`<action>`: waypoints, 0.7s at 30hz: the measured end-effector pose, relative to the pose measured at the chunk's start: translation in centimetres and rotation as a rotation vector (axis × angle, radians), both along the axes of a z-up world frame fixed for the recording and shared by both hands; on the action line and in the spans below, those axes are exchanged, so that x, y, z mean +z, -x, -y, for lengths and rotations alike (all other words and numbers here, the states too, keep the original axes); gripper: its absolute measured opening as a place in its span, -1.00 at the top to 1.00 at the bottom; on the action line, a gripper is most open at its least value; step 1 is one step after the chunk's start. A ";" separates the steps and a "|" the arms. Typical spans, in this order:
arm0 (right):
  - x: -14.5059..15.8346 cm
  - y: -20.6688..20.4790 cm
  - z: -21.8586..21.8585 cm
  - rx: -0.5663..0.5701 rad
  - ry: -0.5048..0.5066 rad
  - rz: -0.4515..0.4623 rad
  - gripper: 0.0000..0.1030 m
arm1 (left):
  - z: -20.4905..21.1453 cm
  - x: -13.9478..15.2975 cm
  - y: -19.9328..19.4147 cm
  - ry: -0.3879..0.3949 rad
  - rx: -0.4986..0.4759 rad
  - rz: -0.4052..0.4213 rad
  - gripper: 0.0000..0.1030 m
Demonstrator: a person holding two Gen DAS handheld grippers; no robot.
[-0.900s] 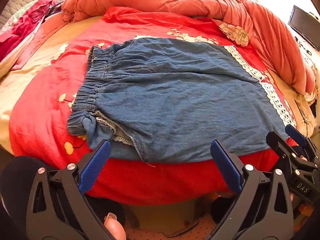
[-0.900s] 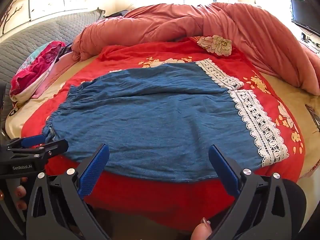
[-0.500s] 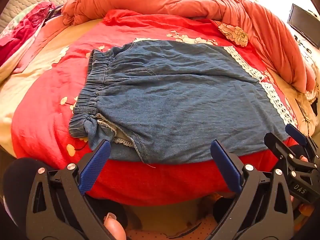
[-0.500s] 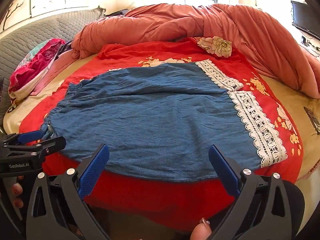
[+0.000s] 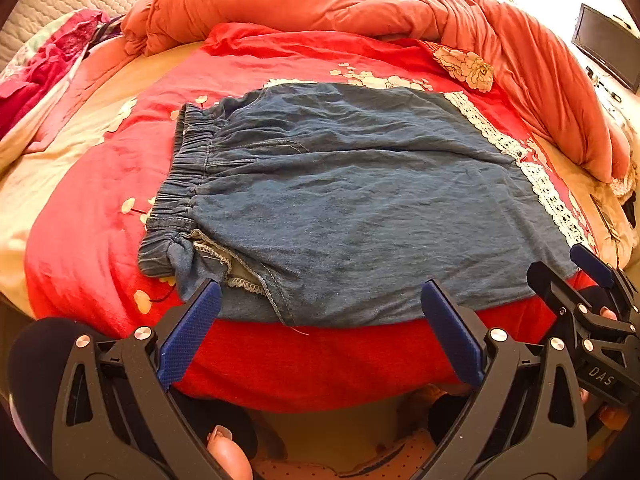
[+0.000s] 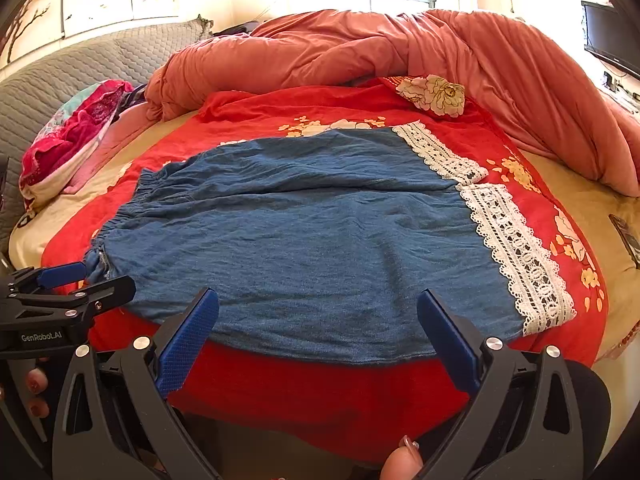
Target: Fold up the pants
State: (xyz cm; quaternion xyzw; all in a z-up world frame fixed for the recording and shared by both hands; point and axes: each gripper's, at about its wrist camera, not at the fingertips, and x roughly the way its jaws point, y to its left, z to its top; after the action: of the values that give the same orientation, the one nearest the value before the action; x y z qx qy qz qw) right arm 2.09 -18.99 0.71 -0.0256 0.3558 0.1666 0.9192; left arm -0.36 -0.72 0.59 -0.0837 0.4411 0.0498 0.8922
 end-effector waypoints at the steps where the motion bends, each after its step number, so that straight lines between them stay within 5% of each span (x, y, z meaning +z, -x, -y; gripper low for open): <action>1: 0.0 0.0 0.0 -0.001 -0.001 -0.002 -0.92 | 0.0 0.0 0.0 -0.001 -0.001 0.000 -0.82; 21: -0.2 -0.2 0.0 0.002 0.006 -0.007 -0.92 | 0.3 0.0 -0.1 -0.004 0.002 0.001 -0.82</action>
State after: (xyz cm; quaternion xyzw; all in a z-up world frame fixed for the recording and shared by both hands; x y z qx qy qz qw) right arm 2.25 -18.97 0.52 -0.0279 0.3595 0.1665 0.9178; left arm -0.24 -1.02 0.63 -0.0825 0.4403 0.0517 0.8926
